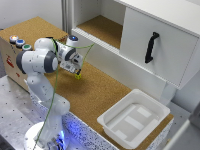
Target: Push the yellow block towards the right
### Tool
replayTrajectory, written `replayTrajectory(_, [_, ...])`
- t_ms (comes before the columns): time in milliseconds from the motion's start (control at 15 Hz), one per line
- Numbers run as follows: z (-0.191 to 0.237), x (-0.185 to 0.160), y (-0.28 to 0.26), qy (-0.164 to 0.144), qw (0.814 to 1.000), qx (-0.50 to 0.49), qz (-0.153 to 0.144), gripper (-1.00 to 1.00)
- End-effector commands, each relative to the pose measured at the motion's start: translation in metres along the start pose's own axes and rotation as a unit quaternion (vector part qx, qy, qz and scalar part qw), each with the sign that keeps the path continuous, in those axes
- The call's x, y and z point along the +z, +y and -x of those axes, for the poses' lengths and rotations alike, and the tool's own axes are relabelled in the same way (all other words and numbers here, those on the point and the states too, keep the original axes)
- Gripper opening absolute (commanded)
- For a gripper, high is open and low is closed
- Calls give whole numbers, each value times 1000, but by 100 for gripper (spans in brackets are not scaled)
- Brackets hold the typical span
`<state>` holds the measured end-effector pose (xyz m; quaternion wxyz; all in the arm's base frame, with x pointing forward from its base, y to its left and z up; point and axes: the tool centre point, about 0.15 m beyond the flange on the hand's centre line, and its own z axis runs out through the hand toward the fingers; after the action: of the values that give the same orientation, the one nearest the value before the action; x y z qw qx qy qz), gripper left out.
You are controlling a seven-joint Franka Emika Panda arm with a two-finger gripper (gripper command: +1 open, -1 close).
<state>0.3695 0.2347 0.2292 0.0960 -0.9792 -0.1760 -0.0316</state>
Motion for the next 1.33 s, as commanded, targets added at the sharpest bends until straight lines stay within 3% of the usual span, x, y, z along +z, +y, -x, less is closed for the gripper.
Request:
replayTrajectory(0, [-6,2,24,2,1000,8,-23,-100])
replayTrajectory(400, [11,0,61,0,998,52,-19,-100])
replayTrajectory(733, [26,-8,89,-10,997,70,19,-100])
replayTrajectory(1267, [23,-25,119,2,994,105,44,-100])
